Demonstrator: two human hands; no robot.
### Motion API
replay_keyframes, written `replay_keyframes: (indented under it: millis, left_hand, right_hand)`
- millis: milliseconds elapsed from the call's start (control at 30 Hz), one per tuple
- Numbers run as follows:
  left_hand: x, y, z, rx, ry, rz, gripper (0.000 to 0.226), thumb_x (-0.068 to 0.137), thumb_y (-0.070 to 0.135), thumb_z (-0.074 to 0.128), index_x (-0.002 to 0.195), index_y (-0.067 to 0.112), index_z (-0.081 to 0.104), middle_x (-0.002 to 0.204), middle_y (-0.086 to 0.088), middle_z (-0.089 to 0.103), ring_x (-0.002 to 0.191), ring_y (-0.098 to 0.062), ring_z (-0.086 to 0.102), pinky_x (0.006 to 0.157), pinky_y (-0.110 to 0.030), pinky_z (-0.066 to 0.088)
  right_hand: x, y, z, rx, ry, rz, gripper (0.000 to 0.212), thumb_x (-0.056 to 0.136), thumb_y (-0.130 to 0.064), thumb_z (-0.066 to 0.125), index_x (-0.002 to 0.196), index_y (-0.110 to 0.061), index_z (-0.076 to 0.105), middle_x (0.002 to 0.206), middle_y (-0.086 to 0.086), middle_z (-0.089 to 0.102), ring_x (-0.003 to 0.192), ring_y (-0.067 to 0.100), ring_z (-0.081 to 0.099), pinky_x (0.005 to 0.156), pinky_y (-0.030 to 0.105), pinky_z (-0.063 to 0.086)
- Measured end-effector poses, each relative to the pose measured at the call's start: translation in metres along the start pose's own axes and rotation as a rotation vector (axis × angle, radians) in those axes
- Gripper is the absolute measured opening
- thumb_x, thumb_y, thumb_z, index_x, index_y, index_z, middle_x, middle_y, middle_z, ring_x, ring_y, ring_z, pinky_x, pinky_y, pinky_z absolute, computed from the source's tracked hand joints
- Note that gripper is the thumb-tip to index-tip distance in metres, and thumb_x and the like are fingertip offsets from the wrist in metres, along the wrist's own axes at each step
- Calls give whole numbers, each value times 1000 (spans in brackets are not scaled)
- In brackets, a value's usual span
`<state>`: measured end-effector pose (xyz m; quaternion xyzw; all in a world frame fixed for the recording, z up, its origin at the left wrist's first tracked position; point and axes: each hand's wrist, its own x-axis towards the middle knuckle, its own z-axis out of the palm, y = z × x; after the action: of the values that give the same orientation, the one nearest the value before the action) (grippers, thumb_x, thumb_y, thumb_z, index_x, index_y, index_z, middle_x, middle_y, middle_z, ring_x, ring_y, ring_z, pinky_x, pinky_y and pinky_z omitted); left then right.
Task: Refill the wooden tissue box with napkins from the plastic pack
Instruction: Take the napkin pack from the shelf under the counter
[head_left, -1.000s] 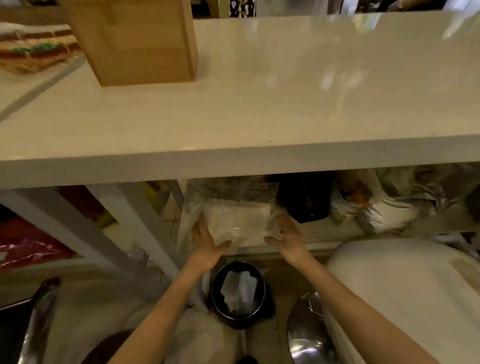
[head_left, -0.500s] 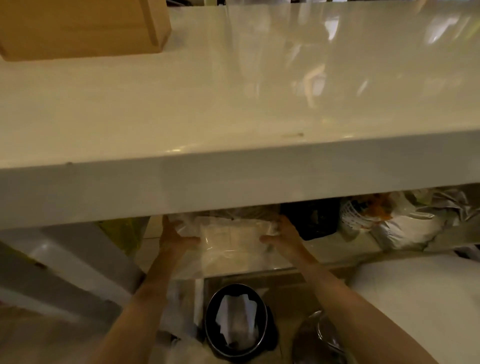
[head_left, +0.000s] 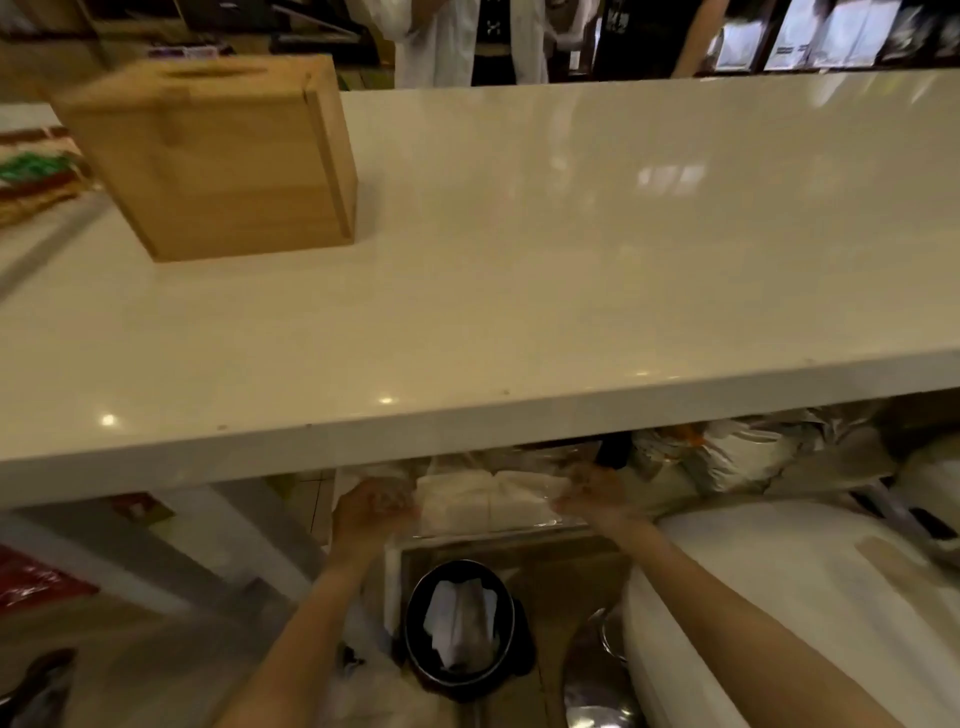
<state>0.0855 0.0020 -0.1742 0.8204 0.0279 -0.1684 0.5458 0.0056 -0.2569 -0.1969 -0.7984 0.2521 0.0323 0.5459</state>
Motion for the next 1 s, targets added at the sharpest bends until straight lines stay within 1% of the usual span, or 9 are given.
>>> replay_keyframes:
  millis: [67,133,200,333,467,567,767,867,1000]
  left_hand:
    - [-25,3,-5,47,-65,-12,44,46,32,76,81,8,67,70,11,61,68,-7,58,66,-20,49]
    - [-47,4,-9,15,-80,-12,17,56,11,82,62,15,67,61,17,65,59,4,62,72,-20,52]
    - [-72,14,-14,-14,-84,44,33,62,-10,75,56,21,66,54,16,67,57,6,63,64,-6,50]
    - [-122,48,-30,-44,-111,125,50,62,-15,72,43,31,69,49,19,68,56,11,63,61,-7,49]
    - [-164,96,-53,44,-211,224,22,68,1,75,64,23,74,62,13,74,64,5,66,61,-6,49]
    - [-192,134,-69,81,-197,306,3,71,14,75,73,16,74,72,10,75,70,2,66,62,-11,47]
    - [-221,207,-88,-27,-171,406,7,75,16,71,80,11,71,71,11,75,67,-3,69,58,-12,49]
    - [-215,237,-91,-78,-142,450,9,79,16,67,84,10,69,77,7,76,65,-3,70,51,-11,51]
    - [-191,266,-91,-138,-100,438,11,81,21,65,87,13,69,72,7,76,68,-7,72,51,-16,54]
  right_hand:
    - [-28,-2,-17,19,-6,9,37,73,8,70,73,-24,51,75,-4,53,74,17,55,54,6,46]
    - [-56,-7,-37,-3,-8,-4,26,72,6,71,74,-16,57,73,-2,57,72,18,59,54,10,49]
    - [-85,-16,-56,-64,-34,-32,17,71,2,74,85,0,65,74,1,61,69,14,60,58,13,50]
    - [-137,-50,-90,-86,-71,-105,31,69,-2,77,97,0,63,82,2,60,78,16,58,60,11,47]
    - [-181,-87,-126,-120,-117,-188,25,70,-4,76,91,-10,64,83,1,60,72,7,56,57,6,46]
    - [-208,-115,-151,-134,-168,-244,24,71,-7,76,90,-17,65,86,2,65,78,12,64,66,18,52]
    - [-226,-165,-192,-56,-158,-274,37,72,-14,77,107,-12,64,97,6,72,88,15,69,78,20,53]
    - [-223,-192,-207,19,-132,-288,36,66,-20,81,97,-19,64,93,5,73,84,16,68,77,26,54]
    - [-202,-219,-220,15,-89,-290,68,50,-38,86,109,-11,64,103,9,73,90,21,70,75,29,56]
